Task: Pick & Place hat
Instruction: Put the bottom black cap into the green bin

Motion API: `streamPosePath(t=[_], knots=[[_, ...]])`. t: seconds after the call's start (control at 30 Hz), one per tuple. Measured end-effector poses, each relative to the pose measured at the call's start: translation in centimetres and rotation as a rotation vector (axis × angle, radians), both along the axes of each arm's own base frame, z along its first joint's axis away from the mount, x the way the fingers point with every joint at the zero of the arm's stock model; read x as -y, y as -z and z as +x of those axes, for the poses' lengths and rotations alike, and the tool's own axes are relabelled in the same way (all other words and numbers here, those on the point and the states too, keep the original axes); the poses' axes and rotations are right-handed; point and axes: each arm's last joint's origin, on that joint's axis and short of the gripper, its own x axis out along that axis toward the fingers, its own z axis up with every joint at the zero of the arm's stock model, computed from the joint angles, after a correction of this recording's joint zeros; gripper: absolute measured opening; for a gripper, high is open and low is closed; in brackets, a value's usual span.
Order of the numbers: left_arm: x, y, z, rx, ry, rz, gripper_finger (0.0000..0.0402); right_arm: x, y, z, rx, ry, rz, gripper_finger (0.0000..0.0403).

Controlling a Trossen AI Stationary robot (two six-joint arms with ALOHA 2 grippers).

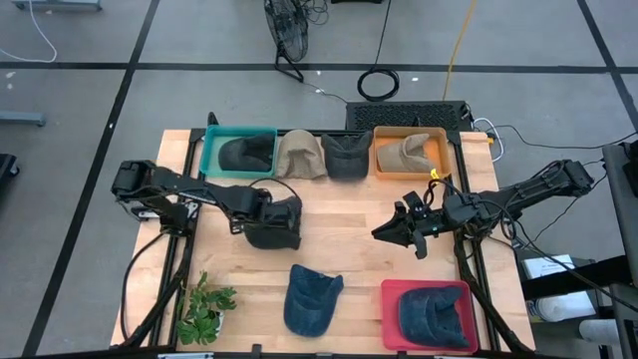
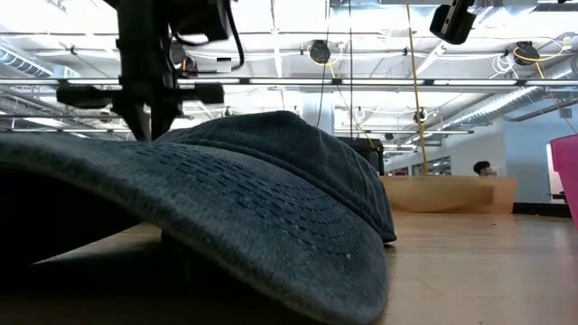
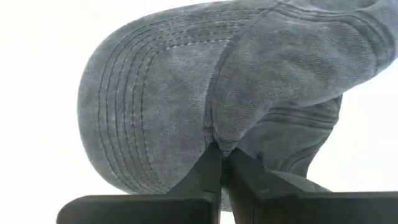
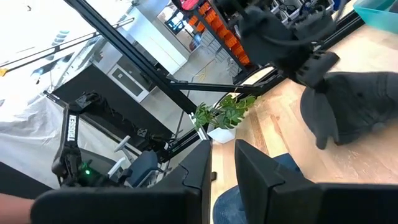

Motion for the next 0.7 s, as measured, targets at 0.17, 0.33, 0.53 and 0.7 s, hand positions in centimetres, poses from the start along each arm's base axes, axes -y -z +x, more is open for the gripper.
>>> streamPosePath(t=[0.17,0.33,0.53,0.7], knots=[[-0.3,-3.2,-1.7,0.108,0.080,0.045,0.0009,-0.1,0.0,0.0,-0.001,-0.003,0.004,0.0054],[-1.7,-6.7,-4.6,0.205,0.070,0.169,0.0010,-0.3,0.0,-0.1,-0.001,-0.018,0.005,0.0054],[-4.2,-10.0,-8.0,0.293,0.163,0.278,0.0007,-0.5,0.0,-0.2,-0.008,-0.025,0.033,0.0054],[-6.8,-10.8,-9.8,0.251,0.237,0.348,0.0005,-0.3,-0.1,-0.1,0.000,0.036,0.055,0.0054]])
